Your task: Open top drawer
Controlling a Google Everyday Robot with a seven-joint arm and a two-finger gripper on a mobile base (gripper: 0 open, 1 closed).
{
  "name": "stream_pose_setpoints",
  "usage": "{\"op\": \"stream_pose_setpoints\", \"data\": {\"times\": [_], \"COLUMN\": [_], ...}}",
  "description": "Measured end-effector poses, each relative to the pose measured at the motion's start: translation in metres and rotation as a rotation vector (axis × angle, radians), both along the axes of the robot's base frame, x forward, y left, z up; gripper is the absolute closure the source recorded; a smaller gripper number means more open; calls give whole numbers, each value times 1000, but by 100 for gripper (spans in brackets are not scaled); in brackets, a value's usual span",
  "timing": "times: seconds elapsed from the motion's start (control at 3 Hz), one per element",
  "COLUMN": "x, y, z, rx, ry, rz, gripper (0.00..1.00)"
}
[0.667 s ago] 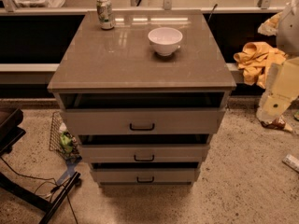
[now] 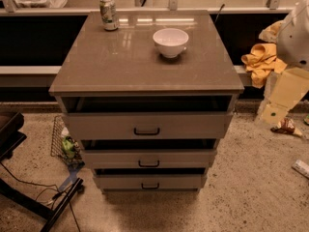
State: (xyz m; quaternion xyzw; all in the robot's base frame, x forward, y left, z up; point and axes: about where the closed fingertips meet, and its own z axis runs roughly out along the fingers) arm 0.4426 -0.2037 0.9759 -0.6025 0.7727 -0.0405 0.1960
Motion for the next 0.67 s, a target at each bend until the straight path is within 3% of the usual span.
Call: {"op": "stream_pose_setpoints", "data": {"times": [0.67], "x": [11], "y": [23], "z": [-85], "rx": [177], "ry": [-40], "rz": [52], "gripper": [0]}}
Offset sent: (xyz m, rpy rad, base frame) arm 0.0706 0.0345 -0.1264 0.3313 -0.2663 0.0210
